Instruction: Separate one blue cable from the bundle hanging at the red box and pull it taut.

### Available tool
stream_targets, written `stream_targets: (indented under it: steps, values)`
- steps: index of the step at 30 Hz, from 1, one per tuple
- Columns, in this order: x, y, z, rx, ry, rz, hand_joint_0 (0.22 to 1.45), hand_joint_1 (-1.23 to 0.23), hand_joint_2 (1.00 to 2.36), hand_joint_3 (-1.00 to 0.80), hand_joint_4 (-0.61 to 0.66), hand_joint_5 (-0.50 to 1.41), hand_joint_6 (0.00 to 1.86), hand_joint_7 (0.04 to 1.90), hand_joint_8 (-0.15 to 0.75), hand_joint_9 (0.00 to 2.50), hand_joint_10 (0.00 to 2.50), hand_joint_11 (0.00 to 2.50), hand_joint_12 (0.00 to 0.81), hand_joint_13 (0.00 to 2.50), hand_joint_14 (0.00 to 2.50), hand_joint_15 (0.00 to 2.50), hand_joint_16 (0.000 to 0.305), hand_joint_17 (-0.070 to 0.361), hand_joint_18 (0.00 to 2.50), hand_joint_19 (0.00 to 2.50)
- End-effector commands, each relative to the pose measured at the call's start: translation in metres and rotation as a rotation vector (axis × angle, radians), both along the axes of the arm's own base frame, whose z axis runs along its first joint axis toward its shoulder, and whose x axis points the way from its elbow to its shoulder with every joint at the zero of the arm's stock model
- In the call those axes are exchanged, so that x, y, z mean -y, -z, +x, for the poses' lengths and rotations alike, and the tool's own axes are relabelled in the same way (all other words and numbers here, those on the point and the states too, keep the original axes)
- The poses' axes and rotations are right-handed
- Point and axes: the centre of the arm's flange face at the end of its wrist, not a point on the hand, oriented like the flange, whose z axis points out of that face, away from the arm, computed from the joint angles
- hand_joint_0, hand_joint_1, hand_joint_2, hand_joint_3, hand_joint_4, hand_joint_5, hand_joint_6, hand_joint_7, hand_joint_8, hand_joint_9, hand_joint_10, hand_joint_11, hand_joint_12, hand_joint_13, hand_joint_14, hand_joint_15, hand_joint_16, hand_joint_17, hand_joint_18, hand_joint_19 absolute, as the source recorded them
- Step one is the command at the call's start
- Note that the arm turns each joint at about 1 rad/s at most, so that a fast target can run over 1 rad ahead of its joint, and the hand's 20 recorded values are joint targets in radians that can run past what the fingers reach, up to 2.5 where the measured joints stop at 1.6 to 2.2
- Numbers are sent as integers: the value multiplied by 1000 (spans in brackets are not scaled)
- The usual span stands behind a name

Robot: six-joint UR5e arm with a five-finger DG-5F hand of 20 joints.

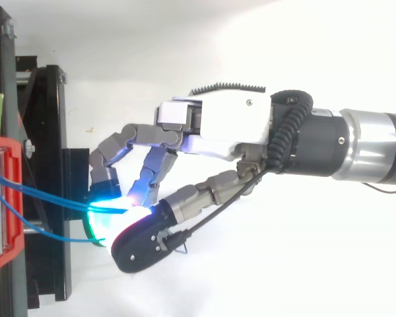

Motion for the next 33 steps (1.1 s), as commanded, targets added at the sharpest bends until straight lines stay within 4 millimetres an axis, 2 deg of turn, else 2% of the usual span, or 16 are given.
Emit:
stream_targets:
  steps: [1, 3, 4, 6, 11, 12, 14, 16, 18, 19, 20, 21, 22, 28, 33]
  values:
    - [0, 0, 0, 0, 1, -1, 693, -846, 1014, -339, 77, -169, 829, 1216, 367, 1092, 25, 898, 394, 992, 22, 587, 45, 102, 954, 619]
    - [0, 0, 0, 0, 1, -1, 751, -909, 1008, -418, 45, -178, 843, 1215, 352, 1063, 25, 897, 387, 961, 22, 584, 44, 99, 929, 591]
    - [0, 0, 0, -2, -1, 1, 766, -919, 1002, -484, 56, -182, 849, 1207, 351, 1060, 24, 893, 386, 957, 20, 579, 44, 98, 917, 583]
    - [0, 0, 0, -2, -1, -1, 779, -945, 1000, -500, 102, -177, 849, 1187, 345, 1058, 26, 887, 387, 953, 22, 574, 43, 97, 914, 572]
    - [0, 0, 0, 0, -1, -1, 645, -1030, 1000, -500, 138, -172, 847, 1233, 338, 1050, 27, 908, 380, 932, 23, 588, 44, 98, 893, 571]
    - [0, 0, 0, 0, -1, -1, 569, -1058, 1000, -500, 145, -173, 848, 1223, 340, 1049, 25, 908, 388, 925, 21, 588, 45, 101, 897, 576]
    - [0, -1, 0, 1, -1, -1, 496, -1034, 1000, -500, 159, -174, 851, 1194, 353, 1052, 25, 898, 401, 936, 22, 592, 48, 108, 915, 572]
    - [0, 0, 0, 0, 1, -1, 439, -994, 1000, -500, 178, -174, 851, 1171, 367, 1057, 22, 870, 425, 943, 19, 579, 52, 117, 943, 576]
    - [-1, 1, 0, -2, -2, -1, 427, -777, 1000, -500, 195, -169, 846, 1126, 388, 1092, 22, 869, 433, 957, 19, 565, 55, 124, 979, 591]
    - [0, 0, 0, -2, -1, -1, 461, -666, 1000, -500, 188, -164, 836, 1123, 384, 1112, 21, 878, 424, 960, 19, 574, 53, 119, 973, 602]
    - [0, 0, 0, 0, 1, -1, 467, -640, 1000, -500, 183, -164, 836, 1119, 381, 1111, 21, 870, 419, 959, 21, 575, 52, 118, 971, 606]
    - [0, 1, 0, -2, 1, -1, 544, -501, 1000, -500, 170, -161, 819, 1132, 355, 1100, 24, 858, 401, 953, 21, 589, 47, 106, 921, 649]
    - [0, 0, 0, 0, 1, -1, 603, -441, 1000, -500, 149, -152, 798, 1146, 344, 1104, 23, 860, 391, 955, 20, 587, 46, 103, 918, 663]
    - [-1, 1, 0, -2, -1, -1, 637, -460, 1010, -399, 141, -137, 757, 1169, 351, 1125, 24, 859, 400, 972, 22, 605, 47, 106, 927, 682]
    - [0, 0, 0, 0, 1, -1, 625, -448, 1016, -249, 131, -114, 671, 1278, 348, 1116, 24, 836, 405, 954, 20, 610, 49, 110, 911, 711]
